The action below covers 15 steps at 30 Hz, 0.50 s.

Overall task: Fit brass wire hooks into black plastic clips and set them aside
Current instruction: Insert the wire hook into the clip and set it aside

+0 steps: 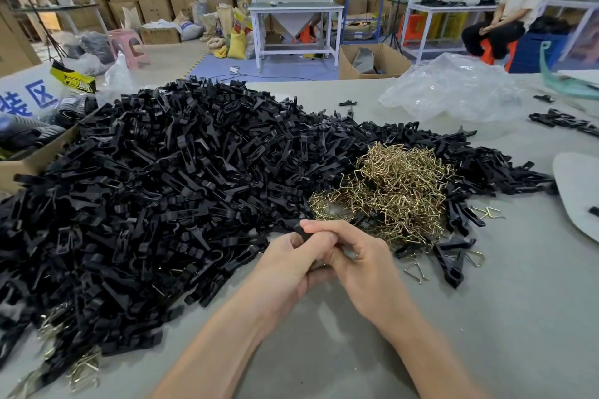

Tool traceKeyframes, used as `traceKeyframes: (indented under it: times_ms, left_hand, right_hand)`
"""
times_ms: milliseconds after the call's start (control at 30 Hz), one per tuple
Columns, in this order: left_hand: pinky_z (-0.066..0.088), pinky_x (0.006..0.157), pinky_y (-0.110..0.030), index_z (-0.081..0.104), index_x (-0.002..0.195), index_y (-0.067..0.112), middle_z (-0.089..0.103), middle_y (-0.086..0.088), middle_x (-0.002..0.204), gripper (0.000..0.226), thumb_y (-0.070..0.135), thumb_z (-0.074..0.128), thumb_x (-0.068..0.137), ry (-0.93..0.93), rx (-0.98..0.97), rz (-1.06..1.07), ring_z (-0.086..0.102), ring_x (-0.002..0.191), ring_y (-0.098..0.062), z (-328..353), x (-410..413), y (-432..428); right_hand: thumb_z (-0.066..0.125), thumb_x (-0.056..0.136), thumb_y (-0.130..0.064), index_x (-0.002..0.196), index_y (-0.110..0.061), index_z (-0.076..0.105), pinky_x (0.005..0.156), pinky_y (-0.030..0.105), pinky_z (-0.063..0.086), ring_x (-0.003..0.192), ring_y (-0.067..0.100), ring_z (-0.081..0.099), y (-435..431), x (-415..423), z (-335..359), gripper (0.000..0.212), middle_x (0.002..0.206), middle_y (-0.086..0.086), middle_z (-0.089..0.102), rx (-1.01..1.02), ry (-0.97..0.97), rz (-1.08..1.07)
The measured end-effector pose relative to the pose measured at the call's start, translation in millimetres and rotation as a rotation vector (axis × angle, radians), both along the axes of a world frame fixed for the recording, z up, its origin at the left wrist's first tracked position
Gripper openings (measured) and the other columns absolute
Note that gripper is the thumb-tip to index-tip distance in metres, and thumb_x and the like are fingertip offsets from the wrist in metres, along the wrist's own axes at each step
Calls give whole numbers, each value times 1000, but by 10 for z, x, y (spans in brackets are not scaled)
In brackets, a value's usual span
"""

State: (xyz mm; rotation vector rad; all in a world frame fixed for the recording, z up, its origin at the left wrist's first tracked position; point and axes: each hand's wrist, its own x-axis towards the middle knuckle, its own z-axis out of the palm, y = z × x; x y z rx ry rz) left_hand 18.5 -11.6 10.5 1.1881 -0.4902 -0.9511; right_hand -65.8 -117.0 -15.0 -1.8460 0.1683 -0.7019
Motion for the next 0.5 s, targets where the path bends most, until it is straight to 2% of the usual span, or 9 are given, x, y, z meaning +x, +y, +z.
traceKeyframes:
  times_ms: [67, 133, 233, 267, 333, 400, 433, 500]
  left_hand:
    - [58, 84, -36, 67, 80, -1, 67, -23, 98, 25, 15, 59, 98, 31, -2, 20, 67, 99, -27, -20, 6, -17]
    - [59, 85, -38, 57, 96, -3, 60, -24, 98, 31, 28, 62, 94, 47, -6, 18, 64, 98, -28, -7, 10, -23]
    - [56, 95, -47, 57, 104, -13, 63, -30, 109, 66, 49, 64, 82, 16, 1, -20, 64, 103, -30, -3, 16, -10]
    - [55, 95, -49, 57, 109, -16, 67, -26, 115, 75, 53, 64, 81, -13, 13, -19, 66, 105, -29, -9, 2, -10]
    - [59, 81, -41, 64, 114, -2, 71, -18, 114, 69, 56, 69, 77, -111, 39, 33, 70, 103, -27, -11, -64, -31]
    - [59, 68, -35, 61, 112, 14, 73, -9, 104, 58, 57, 74, 75, -232, 46, 123, 73, 92, -23, -59, -151, -62]
    - [59, 66, -34, 57, 113, 22, 74, -3, 99, 56, 59, 77, 75, -288, 46, 170, 73, 86, -19, -103, -189, -77]
    - [54, 67, -26, 51, 110, 37, 72, 9, 93, 49, 59, 75, 74, -452, 52, 273, 69, 77, -9, -188, -233, -92]
  right_hand:
    - [61, 95, 1, 118, -40, 69, 84, 25, 55, 97, 15, 72, -8, 7, -13, 48, 100, -11, 75, -2, 37, 1]
    - [60, 97, -3, 119, -41, 68, 87, 29, 55, 99, 15, 71, -9, 17, -13, 45, 104, -12, 74, 4, 64, 9]
    - [61, 99, -12, 116, -35, 70, 84, 18, 53, 101, 11, 71, -22, 20, 39, 29, 106, -9, 75, 107, 14, 9]
    - [62, 99, -16, 114, -32, 71, 82, 16, 53, 100, 9, 71, -38, 15, 58, 24, 104, -4, 75, 164, -13, 4]
    - [60, 100, -25, 113, -28, 72, 74, 17, 56, 95, 12, 72, -77, 0, 86, 18, 103, 8, 74, 292, -44, 5]
    - [59, 99, -34, 115, -24, 71, 66, 25, 57, 93, 24, 72, -100, -12, 85, 23, 107, 15, 73, 489, -36, 70]
    - [59, 98, -38, 117, -22, 70, 64, 35, 58, 92, 32, 69, -108, -10, 77, 27, 107, 22, 71, 590, -29, 104]
    - [59, 98, -38, 118, -16, 69, 76, 54, 58, 96, 44, 66, -131, 6, 50, 32, 110, 32, 68, 755, -51, 135]
